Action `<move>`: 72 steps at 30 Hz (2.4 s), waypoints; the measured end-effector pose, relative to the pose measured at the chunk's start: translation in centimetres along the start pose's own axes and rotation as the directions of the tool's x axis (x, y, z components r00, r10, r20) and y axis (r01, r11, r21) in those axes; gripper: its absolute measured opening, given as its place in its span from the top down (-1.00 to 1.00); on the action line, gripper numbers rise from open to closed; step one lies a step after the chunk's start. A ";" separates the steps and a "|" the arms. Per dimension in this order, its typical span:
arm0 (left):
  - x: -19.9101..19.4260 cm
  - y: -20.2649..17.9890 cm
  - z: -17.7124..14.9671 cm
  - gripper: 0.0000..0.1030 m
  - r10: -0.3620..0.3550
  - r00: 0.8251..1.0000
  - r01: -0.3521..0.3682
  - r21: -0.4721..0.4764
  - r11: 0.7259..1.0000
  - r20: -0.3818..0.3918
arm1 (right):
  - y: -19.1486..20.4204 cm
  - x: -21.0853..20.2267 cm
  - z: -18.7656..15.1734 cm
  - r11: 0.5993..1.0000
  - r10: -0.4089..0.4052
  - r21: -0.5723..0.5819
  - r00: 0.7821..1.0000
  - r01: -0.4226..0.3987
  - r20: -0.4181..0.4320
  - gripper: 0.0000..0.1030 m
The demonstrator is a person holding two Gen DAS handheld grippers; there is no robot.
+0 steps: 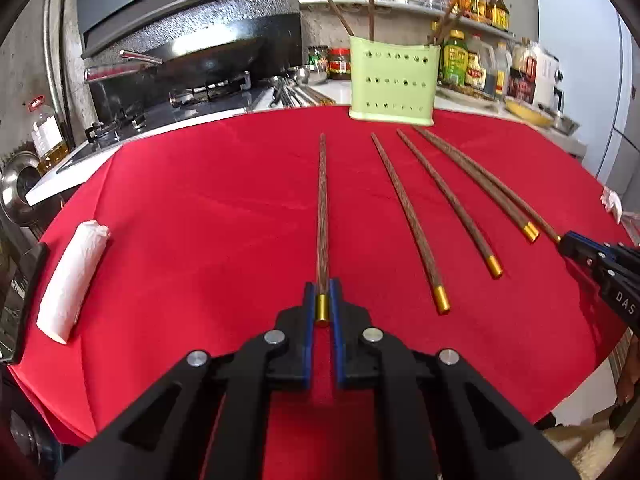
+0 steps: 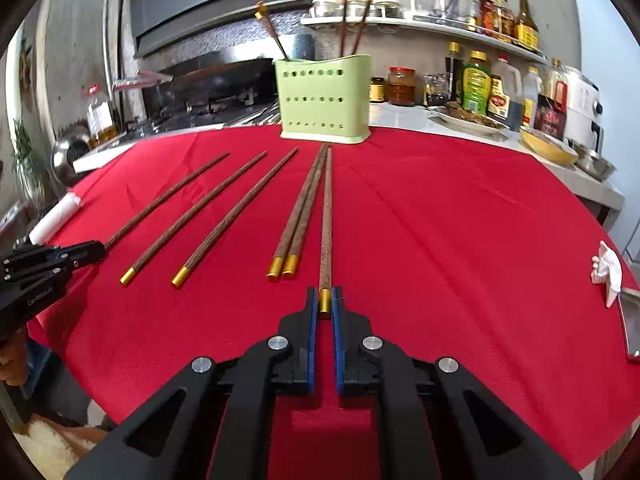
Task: Organize utensils
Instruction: 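Close the left tool on a gold-tipped chopstick while the right tool grasps another, then raise the left tool's chopstick over the green holder while the right tool carries its own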
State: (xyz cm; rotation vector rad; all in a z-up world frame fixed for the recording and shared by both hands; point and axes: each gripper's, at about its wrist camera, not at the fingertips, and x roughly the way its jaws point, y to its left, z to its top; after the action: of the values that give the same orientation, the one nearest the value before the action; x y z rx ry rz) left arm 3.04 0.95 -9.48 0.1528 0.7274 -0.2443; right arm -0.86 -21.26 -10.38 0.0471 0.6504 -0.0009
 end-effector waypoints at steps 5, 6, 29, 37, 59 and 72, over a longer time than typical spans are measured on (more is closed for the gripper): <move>-2.9 0.7 1.7 0.86 -0.002 0.994 0.002 -0.006 1.000 0.109 | -0.8 -3.4 1.7 1.000 -0.014 0.020 0.994 0.012 0.110 0.87; -3.4 0.9 2.1 0.86 -0.005 0.992 0.007 -0.012 1.000 0.127 | -0.9 -4.2 2.1 1.000 -0.015 0.025 0.990 0.012 0.138 0.87; -14.2 1.7 10.2 0.86 -0.087 0.889 0.088 0.020 0.996 0.450 | -0.6 -13.5 11.2 0.998 -0.029 -0.030 0.884 0.049 0.467 0.86; -13.5 1.6 10.6 0.86 -0.063 0.881 0.059 0.023 0.998 0.470 | -0.7 -12.3 12.3 0.997 -0.045 -0.040 0.890 0.071 0.453 0.85; -4.4 0.9 6.9 0.88 -0.072 0.978 0.068 0.029 0.997 0.196 | -0.3 -4.2 8.6 0.998 -0.027 -0.041 0.973 0.038 0.229 0.88; -5.0 0.2 10.7 0.88 -0.122 0.967 0.109 0.072 0.992 0.224 | -1.4 -3.9 11.5 1.000 0.003 -0.021 0.975 0.002 0.224 0.87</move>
State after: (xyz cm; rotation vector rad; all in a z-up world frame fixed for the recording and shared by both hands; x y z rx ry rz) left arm 6.31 -0.42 1.83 0.1358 0.5010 -0.3882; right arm 3.01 -23.18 1.06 0.0262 0.4249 0.0014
